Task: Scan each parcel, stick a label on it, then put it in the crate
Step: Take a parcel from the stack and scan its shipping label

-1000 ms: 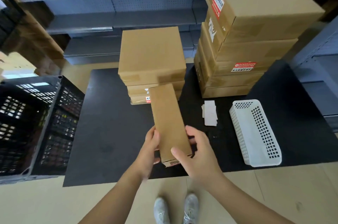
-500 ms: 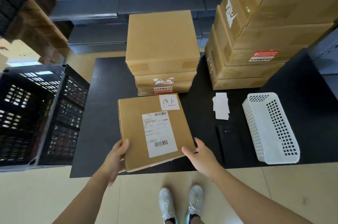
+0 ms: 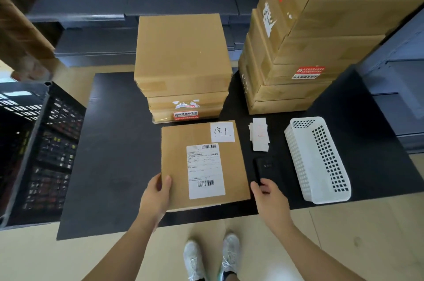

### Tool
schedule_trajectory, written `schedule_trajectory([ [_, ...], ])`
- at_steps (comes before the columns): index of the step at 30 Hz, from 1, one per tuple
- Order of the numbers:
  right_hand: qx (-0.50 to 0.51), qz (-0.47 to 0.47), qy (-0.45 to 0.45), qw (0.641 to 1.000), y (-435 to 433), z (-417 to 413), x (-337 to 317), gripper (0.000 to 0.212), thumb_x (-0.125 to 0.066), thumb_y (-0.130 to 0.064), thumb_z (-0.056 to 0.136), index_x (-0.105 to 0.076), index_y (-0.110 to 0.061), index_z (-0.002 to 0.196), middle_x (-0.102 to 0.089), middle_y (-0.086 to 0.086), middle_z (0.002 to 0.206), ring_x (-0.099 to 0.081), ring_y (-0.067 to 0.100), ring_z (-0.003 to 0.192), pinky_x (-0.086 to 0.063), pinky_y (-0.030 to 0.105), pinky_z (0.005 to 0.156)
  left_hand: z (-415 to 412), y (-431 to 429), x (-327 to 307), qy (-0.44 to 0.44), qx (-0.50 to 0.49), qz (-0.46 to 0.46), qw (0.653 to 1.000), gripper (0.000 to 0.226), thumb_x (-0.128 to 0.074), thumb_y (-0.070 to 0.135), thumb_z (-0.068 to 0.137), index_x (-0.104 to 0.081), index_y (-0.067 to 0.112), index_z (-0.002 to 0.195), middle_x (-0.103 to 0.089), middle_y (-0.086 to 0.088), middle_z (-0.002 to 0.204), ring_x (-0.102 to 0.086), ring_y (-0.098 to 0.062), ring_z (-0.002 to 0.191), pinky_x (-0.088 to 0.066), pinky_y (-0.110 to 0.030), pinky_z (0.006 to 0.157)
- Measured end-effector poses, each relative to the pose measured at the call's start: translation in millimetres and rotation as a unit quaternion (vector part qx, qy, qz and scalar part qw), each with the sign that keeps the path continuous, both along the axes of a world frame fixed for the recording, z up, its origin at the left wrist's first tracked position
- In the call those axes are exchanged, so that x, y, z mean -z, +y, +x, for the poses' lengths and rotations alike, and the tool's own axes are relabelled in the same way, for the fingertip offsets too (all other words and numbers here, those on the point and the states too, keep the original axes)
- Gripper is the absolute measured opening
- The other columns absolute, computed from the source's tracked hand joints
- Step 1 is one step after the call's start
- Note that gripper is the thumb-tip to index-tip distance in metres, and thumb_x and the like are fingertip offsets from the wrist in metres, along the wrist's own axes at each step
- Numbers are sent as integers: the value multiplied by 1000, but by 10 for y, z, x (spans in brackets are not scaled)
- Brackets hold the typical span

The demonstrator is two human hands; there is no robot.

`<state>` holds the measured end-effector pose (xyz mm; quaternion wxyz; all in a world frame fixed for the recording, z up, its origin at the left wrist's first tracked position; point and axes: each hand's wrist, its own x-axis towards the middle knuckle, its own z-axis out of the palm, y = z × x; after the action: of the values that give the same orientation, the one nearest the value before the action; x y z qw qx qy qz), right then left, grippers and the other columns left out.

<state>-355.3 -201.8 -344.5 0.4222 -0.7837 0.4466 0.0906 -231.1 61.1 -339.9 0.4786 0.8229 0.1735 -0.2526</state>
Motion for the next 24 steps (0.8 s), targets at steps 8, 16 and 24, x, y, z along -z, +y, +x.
schedule_trajectory([
  [8, -22, -168, 164, 972, -362, 137, 292, 102, -58, -74, 86, -24, -12, 159, -34, 11, 156, -37, 34, 141, -37, 56, 108, -94, 51, -36, -176, 114, 105, 972, 55, -73, 23, 89, -52, 21, 139, -47, 10, 135, -44, -8, 124, -38, -28, 100],
  [16, -10, -223, 209, 952, -339, 344, 504, 105, -52, -81, 82, -27, -11, 156, -37, 14, 149, -39, 35, 134, -41, 55, 101, -232, 88, 151, -239, 259, 170, 920, 51, -73, 26, 89, -57, 23, 137, -46, 9, 142, -34, -12, 132, -39, -38, 110],
  [24, -5, -219, 187, 958, -382, 369, 486, 88, -66, -71, 79, -48, -7, 138, -48, 16, 136, -46, 38, 124, -47, 53, 93, -242, 112, 206, -282, 300, 167, 896, 45, -72, 26, 90, -61, 19, 134, -50, 8, 139, -36, -11, 129, -30, -27, 109],
])
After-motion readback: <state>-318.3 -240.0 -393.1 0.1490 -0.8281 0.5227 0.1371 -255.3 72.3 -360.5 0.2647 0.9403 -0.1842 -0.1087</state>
